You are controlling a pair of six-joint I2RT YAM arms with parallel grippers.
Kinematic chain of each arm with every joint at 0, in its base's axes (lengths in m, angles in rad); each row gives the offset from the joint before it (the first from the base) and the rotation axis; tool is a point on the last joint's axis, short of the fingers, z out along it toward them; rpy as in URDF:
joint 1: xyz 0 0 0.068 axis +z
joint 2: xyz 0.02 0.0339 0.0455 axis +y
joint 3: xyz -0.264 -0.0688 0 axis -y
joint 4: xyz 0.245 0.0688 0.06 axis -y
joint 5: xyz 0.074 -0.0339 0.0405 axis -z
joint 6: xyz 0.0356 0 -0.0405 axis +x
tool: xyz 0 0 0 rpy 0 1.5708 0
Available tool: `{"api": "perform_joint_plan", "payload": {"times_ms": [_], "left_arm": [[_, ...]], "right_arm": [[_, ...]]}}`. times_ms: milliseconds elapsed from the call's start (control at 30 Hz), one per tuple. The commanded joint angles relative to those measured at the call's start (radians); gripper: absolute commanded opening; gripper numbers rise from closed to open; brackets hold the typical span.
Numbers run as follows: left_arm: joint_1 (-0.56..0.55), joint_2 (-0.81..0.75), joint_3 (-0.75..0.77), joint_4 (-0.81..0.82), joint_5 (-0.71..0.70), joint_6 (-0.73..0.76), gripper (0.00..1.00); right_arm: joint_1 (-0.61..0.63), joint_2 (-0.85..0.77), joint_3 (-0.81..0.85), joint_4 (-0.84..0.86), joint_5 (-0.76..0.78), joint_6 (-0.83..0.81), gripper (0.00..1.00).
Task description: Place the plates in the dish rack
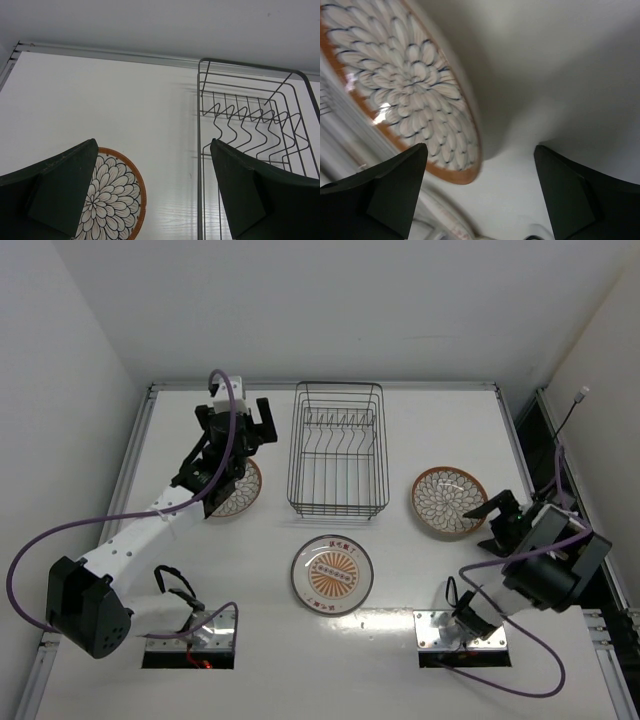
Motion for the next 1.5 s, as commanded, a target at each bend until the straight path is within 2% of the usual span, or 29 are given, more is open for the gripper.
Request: {"api": "perform_joint_plan", "payload": {"times_ms": [0,167,367,500,600,633,700,733,767,933,1133,1333,1467], "left_arm": [[-0.006,-0.031,0.011,0.057,-0.003,0.009,0.94],[-0.006,-0.040,0.011,0.057,-0.003,0.009,0.94],[-0.006,-0.040,0.011,0.057,-0.012,0.009,0.94],[-0.006,-0.049,0.011,0.057,-0.012,0.009,0.94],[-0.006,-0.049,0.002,0.057,-0.012,0.009,0.94],[-0.006,-0.049,0.002,0.057,-0.021,0.009,0.94],[-0.006,-0.049,0.002,0.057,-0.021,0.018,0.94],[-0.006,-0.049,0.002,0.057,-0.021,0.018,0.94],[-0.006,-0.049,0.002,0.057,-0.021,0.018,0.94],[-0.006,-0.049,0.002,0.066,-0.021,0.018,0.94],[-0.006,-0.049,0.002,0.066,-0.021,0.018,0.94],[-0.006,-0.049,0.002,0.066,-0.012,0.018,0.94],[-0.006,-0.049,0.002,0.066,-0.012,0.018,0.94]], "right_arm": [[-0.016,0.058,-0.014,0.102,-0.115,-0.007,0.86],[-0.002,0.120,0.072,0.087,-0.097,-0.016,0.81],[0.007,0.218,0.167,0.024,-0.127,-0.036,0.63],[0.041,0.254,0.178,0.044,-0.150,-0.024,0.56],[0.070,0.277,0.196,0.058,-0.159,-0.010,0.47],[0.084,0.277,0.205,0.058,-0.159,0.000,0.37],[0.093,0.288,0.214,0.049,-0.146,0.000,0.25],[0.093,0.288,0.214,0.049,-0.146,0.000,0.09],[0.093,0.274,0.214,0.038,-0.109,0.000,0.00],[0.093,0.165,0.190,0.038,-0.061,0.000,0.00],[0.145,-0.082,0.233,-0.013,0.010,0.065,0.00],[0.242,-0.280,0.487,-0.172,0.222,0.112,0.00],[0.378,-0.277,0.712,-0.249,0.368,0.122,0.00]]}}
